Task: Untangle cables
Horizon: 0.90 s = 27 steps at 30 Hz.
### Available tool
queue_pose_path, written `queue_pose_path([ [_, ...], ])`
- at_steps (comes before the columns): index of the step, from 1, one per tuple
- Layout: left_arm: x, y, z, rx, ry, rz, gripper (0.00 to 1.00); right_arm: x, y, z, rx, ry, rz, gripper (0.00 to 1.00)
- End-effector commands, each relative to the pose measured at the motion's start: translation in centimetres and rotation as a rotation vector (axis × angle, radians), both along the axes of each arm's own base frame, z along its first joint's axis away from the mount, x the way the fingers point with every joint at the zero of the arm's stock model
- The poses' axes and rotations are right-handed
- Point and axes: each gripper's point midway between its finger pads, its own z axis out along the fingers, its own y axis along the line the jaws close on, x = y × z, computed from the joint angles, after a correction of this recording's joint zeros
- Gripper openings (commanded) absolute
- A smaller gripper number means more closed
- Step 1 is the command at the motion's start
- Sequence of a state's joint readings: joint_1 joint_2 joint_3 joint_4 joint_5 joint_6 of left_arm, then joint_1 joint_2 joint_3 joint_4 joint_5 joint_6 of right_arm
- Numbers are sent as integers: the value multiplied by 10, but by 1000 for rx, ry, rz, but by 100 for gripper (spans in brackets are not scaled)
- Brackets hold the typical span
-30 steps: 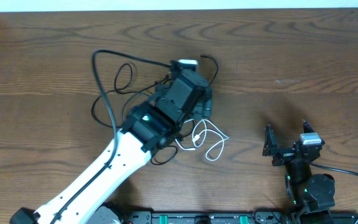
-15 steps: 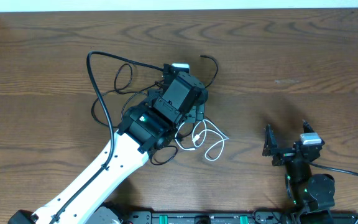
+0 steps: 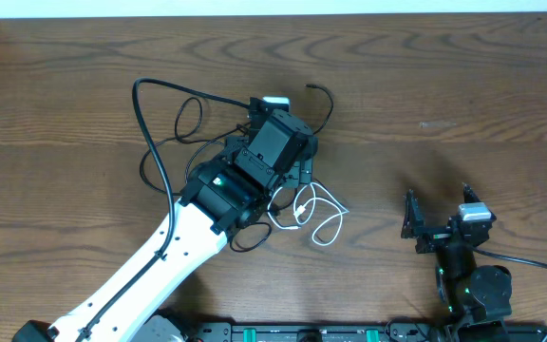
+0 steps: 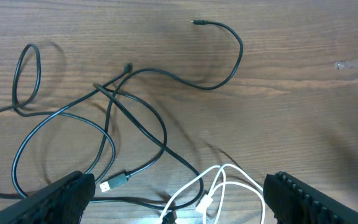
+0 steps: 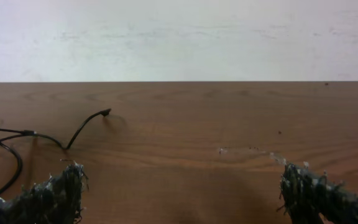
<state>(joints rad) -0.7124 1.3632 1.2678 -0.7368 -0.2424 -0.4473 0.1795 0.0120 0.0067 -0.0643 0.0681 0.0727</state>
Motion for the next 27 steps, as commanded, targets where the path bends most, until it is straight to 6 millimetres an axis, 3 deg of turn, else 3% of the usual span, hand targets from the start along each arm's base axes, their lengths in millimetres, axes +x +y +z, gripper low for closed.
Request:
queue_pose_path([
  [1,3,3,7,7,-21,12,92,0,-3,0,12,0,-13,99],
  [3,3,3,7,8,-21,12,92,0,-2,1,18,-2,-11,99],
  [10,3,3,7,8,-21,12,92,-6,28,2,137,16,162,99],
  [16,3,3,7,8,-21,12,92,-18,60,9,350,66,345,99],
  [21,3,3,7,8,-21,11,92,-28,71,41,395,13,437,99],
  [27,3,3,7,8,-21,11,92,-41,75,98,428,2,483,99],
])
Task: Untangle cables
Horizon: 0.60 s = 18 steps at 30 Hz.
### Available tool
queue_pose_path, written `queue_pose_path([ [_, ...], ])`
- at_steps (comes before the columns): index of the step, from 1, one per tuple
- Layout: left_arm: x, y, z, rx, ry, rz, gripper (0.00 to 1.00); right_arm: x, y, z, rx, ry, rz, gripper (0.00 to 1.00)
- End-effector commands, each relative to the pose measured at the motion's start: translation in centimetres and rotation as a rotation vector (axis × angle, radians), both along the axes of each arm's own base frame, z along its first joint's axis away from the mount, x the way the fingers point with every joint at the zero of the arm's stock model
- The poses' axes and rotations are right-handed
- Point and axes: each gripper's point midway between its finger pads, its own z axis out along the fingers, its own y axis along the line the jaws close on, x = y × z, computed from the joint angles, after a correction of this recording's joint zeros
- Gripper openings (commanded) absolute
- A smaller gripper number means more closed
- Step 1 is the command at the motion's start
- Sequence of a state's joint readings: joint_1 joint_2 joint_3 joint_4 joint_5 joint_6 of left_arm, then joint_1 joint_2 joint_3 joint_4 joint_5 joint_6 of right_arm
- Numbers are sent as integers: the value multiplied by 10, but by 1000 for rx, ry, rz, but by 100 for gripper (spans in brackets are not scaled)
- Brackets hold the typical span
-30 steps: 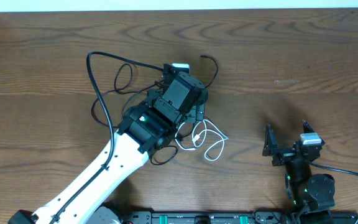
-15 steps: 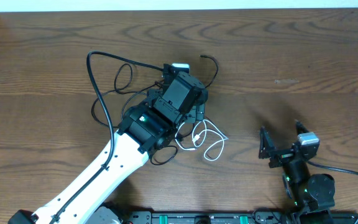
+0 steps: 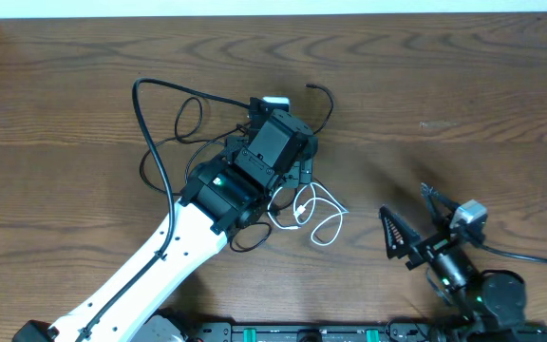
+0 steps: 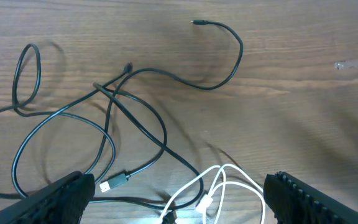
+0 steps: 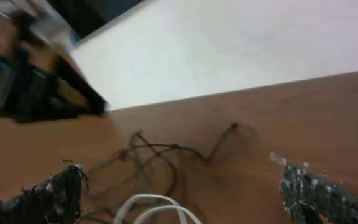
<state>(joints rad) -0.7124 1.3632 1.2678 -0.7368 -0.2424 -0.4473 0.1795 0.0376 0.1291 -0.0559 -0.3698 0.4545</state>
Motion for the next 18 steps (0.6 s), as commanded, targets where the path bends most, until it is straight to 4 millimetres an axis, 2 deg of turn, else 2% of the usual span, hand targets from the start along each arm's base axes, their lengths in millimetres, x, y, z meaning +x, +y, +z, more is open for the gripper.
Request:
queue_pose_path([
  [1,3,3,7,8,-21,12,92,-12,7,52,42,-15,61,99],
  [5,3,3,7,8,-21,12,92,-4,16,75,28,75,107,99],
  [7,3,3,7,8,-21,12,92,3,28,81,18,164,177,99],
  [11,3,3,7,8,-21,12,92,13,56,87,23,292,363,99],
  [14,3,3,7,8,-21,12,92,25,75,93,34,287,501,99],
  [17,3,3,7,8,-21,12,92,26,91,90,50,294,647,99],
  [18,3,3,7,8,-21,12,92,28,94,85,59,316,670,89],
])
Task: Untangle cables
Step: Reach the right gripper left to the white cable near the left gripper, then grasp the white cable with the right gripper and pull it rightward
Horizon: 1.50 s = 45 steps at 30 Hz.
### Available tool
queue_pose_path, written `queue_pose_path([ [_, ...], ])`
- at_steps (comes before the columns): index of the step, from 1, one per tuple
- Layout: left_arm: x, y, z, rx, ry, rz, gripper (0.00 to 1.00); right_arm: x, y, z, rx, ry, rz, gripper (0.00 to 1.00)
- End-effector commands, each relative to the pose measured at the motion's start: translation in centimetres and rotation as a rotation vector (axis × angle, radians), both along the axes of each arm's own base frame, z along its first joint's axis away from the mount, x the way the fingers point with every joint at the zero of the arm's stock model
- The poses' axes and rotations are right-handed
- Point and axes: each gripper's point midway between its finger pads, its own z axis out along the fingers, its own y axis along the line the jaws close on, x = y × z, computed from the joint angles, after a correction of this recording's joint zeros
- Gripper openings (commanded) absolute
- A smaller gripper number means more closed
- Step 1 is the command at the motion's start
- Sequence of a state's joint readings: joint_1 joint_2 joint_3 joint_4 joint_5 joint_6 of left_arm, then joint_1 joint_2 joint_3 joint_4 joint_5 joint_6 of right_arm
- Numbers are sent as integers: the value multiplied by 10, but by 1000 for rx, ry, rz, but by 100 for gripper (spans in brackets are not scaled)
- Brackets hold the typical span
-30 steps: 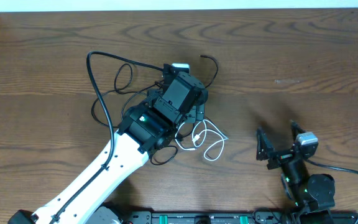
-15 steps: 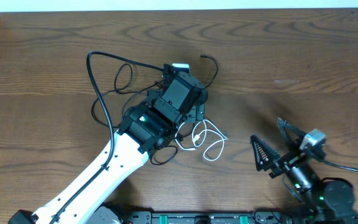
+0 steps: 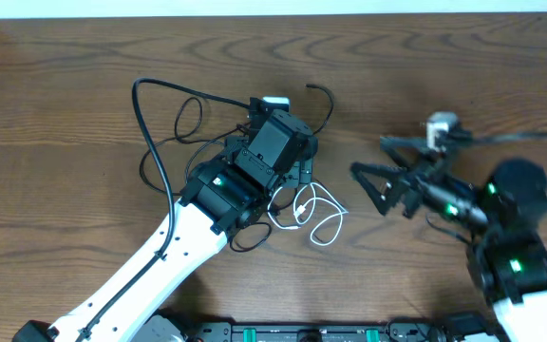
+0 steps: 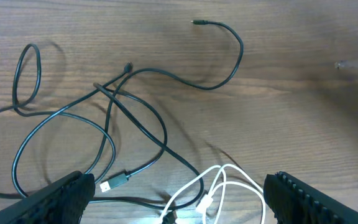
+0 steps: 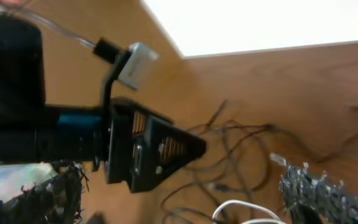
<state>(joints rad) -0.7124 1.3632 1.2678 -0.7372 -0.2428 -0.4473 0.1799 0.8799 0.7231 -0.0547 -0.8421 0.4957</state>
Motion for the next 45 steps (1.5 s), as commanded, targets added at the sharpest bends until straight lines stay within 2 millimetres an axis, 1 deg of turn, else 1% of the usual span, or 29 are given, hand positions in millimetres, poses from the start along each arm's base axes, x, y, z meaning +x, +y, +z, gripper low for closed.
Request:
queue_pose_path([
  [1,3,3,7,7,-21,12,93,-16,22,-6,51,79,218,75],
  [2,3,3,7,7,-21,12,92,-13,26,-15,49,117,230,56],
  [3,3,3,7,7,-21,11,92,-12,31,-25,44,159,244,43],
  [4,3,3,7,7,-21,11,92,-11,38,-40,33,219,261,40],
  [6,3,3,7,7,-21,11,93,-12,49,-57,18,282,288,43],
  [9,3,3,7,7,-21,12,93,-13,65,-84,-19,391,288,45],
  [11,3,3,7,7,-21,12,92,-12,74,-107,-57,487,244,49],
  [14,3,3,7,7,-21,12,92,-9,83,-134,-102,603,162,51],
  [18,3,3,7,7,-21,12,93,-1,88,-161,-134,716,32,54],
  [23,3,3,7,7,-21,12,92,3,100,-179,-135,781,-43,56],
  [28,3,3,7,7,-21,12,92,11,118,-189,-105,788,-71,55],
  [32,3,3,7,7,-21,12,92,17,127,-205,-91,827,-111,54],
  [36,3,3,7,7,-21,11,93,24,138,-215,-66,818,-101,52],
  [39,3,3,7,7,-21,12,92,32,145,-224,-43,793,-92,50],
  [41,3,3,7,7,-21,12,92,35,147,-230,-40,798,-96,49],
  [45,3,3,7,7,-21,12,92,35,145,-252,-55,854,-142,47],
])
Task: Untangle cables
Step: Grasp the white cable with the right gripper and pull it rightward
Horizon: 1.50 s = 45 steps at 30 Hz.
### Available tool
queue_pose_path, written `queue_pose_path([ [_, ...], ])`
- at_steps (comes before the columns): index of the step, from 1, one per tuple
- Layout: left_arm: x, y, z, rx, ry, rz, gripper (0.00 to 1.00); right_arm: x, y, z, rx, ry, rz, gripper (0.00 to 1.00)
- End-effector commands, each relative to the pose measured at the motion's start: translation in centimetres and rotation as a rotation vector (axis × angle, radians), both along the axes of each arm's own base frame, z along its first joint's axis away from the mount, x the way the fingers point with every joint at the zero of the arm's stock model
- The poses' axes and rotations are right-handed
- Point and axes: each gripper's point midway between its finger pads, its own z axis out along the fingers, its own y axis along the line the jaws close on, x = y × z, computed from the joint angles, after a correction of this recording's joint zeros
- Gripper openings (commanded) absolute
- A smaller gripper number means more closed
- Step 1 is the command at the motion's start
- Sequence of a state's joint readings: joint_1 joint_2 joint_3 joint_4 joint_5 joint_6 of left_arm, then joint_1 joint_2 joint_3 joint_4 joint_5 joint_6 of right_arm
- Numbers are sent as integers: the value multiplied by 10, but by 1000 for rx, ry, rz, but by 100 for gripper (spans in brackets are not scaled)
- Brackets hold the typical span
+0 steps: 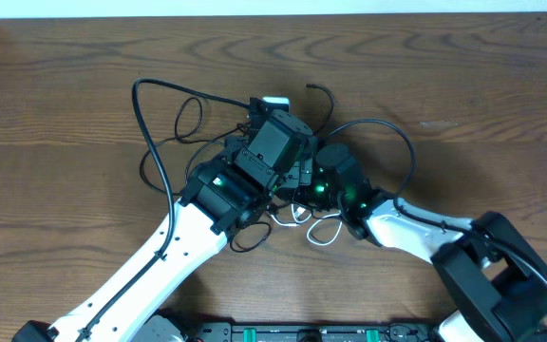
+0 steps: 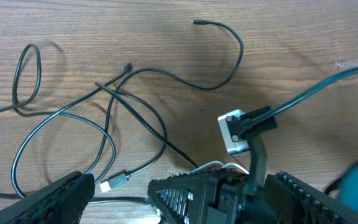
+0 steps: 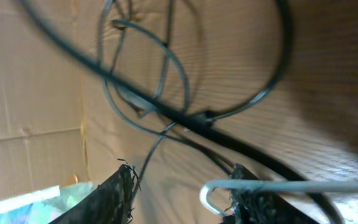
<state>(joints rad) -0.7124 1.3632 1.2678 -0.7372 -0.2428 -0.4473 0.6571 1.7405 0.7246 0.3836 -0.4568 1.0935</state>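
Note:
A tangle of thin black cables (image 1: 155,142) and one white cable (image 1: 329,231) lies mid-table. My left gripper (image 2: 179,180) hangs open above it, its fingers (image 2: 61,199) wide apart. The black cables (image 2: 110,118) spread below it, with a USB plug (image 2: 114,182) near its left finger. My right gripper (image 1: 297,195) has reached in under the left wrist and shows there as a dark finger (image 2: 197,193). The right gripper (image 3: 182,180) is low over the wood and partly open. A loop of the white cable (image 3: 260,185) lies between its fingers, beside the right one.
The right arm's own black lead (image 1: 397,142) arches over the table behind the tangle. A loose black cable end (image 2: 219,37) curls at the far side. A cardboard box edge shows at the far left. Bare wood (image 1: 501,114) lies to the right.
My right gripper was held up wide open to the right of the tangle; now it is down in the tangle under the left wrist, jaws narrower, white loop between them. The left arm is unmoved.
At first my right arm sat at the front right facing the wall, gripper wide open. Then it pointed toward the tangle, then stood raised closer to it. Now it is among the cables by the white loop. My left gripper stayed open over the tangle throughout.

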Motion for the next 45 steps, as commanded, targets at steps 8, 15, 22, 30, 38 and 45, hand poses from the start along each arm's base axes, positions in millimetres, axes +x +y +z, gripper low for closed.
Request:
queue_pose_path([
  [8,3,3,7,8,-21,11,93,15,6,-22,-13,-31,-56,39],
  [15,3,3,6,10,-18,12,92,21,6,-18,-51,-154,-10,3],
  [22,3,3,6,10,-18,12,92,19,16,15,61,-227,74,1],
  [30,3,3,6,9,-18,11,92,14,-5,68,63,-321,127,1],
  [38,3,3,6,10,-18,12,93,6,-67,103,-78,-363,65,1],
  [45,3,3,6,10,-18,11,92,9,-130,99,-241,-327,-64,1],
])
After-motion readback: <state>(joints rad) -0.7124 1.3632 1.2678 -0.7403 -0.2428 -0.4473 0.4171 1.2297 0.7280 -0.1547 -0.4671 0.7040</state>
